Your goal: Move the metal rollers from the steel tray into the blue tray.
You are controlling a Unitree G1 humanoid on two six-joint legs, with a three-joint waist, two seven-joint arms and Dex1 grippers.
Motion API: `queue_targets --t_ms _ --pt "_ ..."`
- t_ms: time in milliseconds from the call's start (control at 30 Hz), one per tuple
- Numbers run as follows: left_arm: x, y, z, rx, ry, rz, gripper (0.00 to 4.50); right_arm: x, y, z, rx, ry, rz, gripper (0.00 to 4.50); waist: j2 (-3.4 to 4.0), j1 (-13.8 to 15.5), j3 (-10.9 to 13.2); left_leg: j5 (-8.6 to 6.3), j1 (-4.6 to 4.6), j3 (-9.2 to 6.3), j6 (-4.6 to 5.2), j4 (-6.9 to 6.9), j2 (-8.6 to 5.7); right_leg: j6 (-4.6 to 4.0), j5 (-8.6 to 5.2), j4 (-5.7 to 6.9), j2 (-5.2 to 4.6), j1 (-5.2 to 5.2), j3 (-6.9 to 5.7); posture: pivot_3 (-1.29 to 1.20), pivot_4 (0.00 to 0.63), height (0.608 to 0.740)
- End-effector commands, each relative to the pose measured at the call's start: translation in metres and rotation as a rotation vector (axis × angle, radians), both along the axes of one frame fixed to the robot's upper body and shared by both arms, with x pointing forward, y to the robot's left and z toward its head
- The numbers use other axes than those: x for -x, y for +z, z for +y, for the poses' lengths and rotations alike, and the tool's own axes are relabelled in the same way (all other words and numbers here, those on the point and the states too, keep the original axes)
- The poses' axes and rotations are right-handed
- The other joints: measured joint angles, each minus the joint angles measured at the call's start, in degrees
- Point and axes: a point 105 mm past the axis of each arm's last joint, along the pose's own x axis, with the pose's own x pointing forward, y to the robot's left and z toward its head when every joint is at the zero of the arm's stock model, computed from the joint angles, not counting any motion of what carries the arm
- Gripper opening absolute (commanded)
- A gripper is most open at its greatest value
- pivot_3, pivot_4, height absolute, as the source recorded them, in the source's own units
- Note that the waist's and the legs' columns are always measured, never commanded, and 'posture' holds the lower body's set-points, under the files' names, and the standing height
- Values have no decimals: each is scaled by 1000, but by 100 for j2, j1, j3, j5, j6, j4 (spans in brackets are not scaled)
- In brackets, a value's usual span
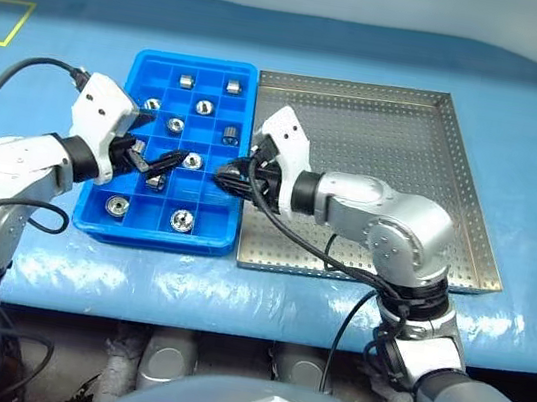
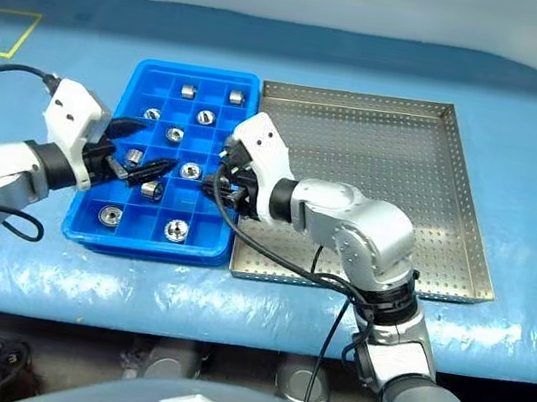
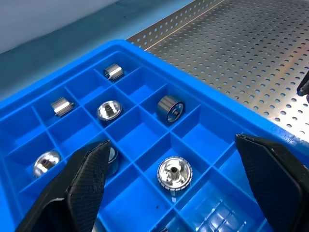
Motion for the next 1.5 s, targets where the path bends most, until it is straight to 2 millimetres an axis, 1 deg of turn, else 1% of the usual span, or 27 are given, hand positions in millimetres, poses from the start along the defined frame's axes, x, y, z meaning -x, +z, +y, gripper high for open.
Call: queue_targets --t_ms 33,167,233,333,433,533,600,633,733,767,800,867,933,1000,1067,1167,1500 --pt "5 12 -6 6 -6 -58 4500 -10 3 6 -2 16 -48 1700 0 61 0 0 1 0 -1 0 0 0 0 1 0 0 -1 147 150 740" --pt "6 10 -13 25 -14 -58 4500 -21 -4 7 16 0 -27 1700 0 126 0 2 1 -6 -4 -1 2 -1 0 4 2 -1 -7 156 150 740" --pt "6 10 -18 37 -26 -56 4500 -25 -4 6 20 -16 -38 2450 0 143 0 2 3 -9 -4 -2 2 -3 -1 5 3 0 -10 153 150 740" --pt "6 9 -24 48 -44 -54 4500 -29 0 5 14 -36 -81 3295 0 156 0 3 1 -15 -4 -4 2 -10 1 6 2 0 -16 145 150 740" --pt "5 8 -35 66 -84 -49 4500 -27 13 -3 -25 -58 -110 3295 1 164 0 3 0 -17 -4 -4 2 -14 2 6 2 0 -18 123 150 740" --pt "4 9 -55 110 -160 -62 4500 -31 20 -28 -17 -137 -196 3295 0 191 -1 3 -1 -21 -5 -4 0 -15 2 4 0 4 -22 104 150 740" --pt "3 10 -72 135 -218 -101 4500 -29 23 -49 -25 -171 -219 3295 -2 209 -2 3 -1 -25 -5 -3 -4 -14 1 -1 -4 11 -27 84 150 740" --pt "2 9 -80 150 -241 -116 4500 -28 23 -63 -23 -195 -239 3295 -2 217 -2 3 -1 -26 -5 -2 -8 -14 1 -3 -8 13 -29 70 150 740" --pt "-2 -2 -98 163 -301 -106 4500 -35 20 -109 -2 -379 -283 3295 0 179 -3 3 -1 -25 -5 0 -13 -13 3 -16 -13 23 -30 18 150 740" --pt "-2 -6 -104 162 -324 -91 4500 -35 18 -121 6 -420 -286 3663 0 145 -3 3 -1 -24 -5 0 -12 -12 3 -16 -12 21 -28 3 150 740" --pt "-1 -10 -109 163 -346 -79 4500 -33 14 -130 16 -453 -283 3860 2 108 -3 3 0 -23 -5 0 -10 -10 3 -15 -9 20 -26 -13 150 740" --pt "-2 -17 -117 164 -380 -61 4500 -28 7 -146 39 -490 -276 4470 5 21 -6 3 2 -25 -4 -2 -6 -8 0 -12 -4 19 -26 -28 150 740" --pt "-4 -19 -123 180 -404 -51 4500 -25 5 -156 40 -516 -278 4470 7 -56 -5 3 3 -25 -4 -4 -5 -8 -1 -10 -1 19 -25 -60 150 740" --pt "-6 -21 -127 194 -426 -51 4500 -21 8 -162 29 -535 -298 4470 8 -158 -4 3 4 -25 -4 -2 -5 -6 -3 -4 0 18 -23 -74 150 740" --pt "-7 -24 -130 199 -442 -46 4500 -17 10 -163 25 -517 -313 4470 8 -232 -5 3 4 -22 -4 7 -5 -5 -3 2 0 18 -20 -88 150 740" --pt "-9 -27 -130 198 -448 -43 4500 -15 12 -164 3 -519 -315 4470 8 -295 -5 3 6 -21 -4 18 -5 -3 -2 8 1 21 -17 -91 150 740" --pt "-10 -29 -127 188 -435 -53 4500 -20 8 -161 9 -515 -309 4470 8 -287 -5 3 4 -21 -4 26 -7 2 0 12 1 23 -15 -69 150 740"
